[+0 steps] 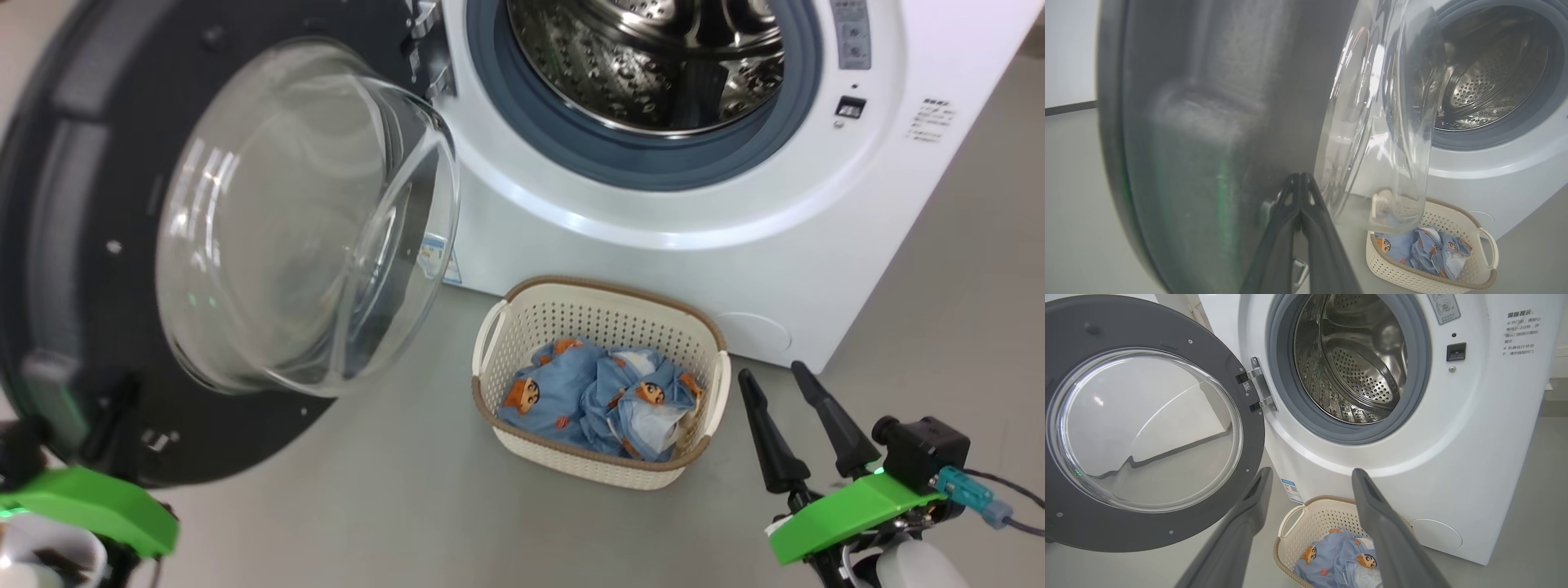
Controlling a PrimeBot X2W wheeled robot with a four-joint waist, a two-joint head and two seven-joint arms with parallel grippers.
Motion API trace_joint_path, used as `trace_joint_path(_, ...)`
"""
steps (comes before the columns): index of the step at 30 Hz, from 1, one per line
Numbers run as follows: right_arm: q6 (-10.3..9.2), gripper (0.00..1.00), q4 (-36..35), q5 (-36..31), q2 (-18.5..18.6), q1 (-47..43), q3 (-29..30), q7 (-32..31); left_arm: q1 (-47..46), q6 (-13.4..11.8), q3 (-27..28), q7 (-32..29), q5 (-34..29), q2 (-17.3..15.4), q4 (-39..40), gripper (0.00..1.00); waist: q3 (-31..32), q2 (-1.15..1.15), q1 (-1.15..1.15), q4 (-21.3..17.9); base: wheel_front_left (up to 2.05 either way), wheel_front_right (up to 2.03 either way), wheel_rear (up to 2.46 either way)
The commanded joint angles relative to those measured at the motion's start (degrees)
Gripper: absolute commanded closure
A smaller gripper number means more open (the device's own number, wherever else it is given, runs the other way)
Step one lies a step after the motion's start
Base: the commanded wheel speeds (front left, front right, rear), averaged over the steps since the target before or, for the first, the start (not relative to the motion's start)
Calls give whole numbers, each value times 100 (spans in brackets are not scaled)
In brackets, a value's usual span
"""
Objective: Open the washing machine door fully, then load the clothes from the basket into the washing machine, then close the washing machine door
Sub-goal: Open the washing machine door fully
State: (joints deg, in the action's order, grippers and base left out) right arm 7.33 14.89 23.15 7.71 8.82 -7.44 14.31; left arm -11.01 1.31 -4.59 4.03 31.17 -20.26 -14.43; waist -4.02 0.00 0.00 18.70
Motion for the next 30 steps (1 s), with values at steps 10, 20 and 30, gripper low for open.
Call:
trace_joint_path(10, 16, 0, -176, -171, 16, 505, -55, 69, -1262, 299, 369, 66, 148, -724, -1266, 100, -505, 0, 0, 157, 0, 0, 0)
trace_joint_path(20, 16, 0, -112, -209, -27, 699, -51, 69, -2291, 528, 128, 286, 40, -1125, -2744, 100, -719, 0, 0, 162, 0, 0, 0)
trace_joint_path(30, 16, 0, -89, -188, -45, 760, -74, 69, -2944, 606, -185, 557, 45, -1364, -3806, 100, -765, 0, 0, 28, 0, 0, 0)
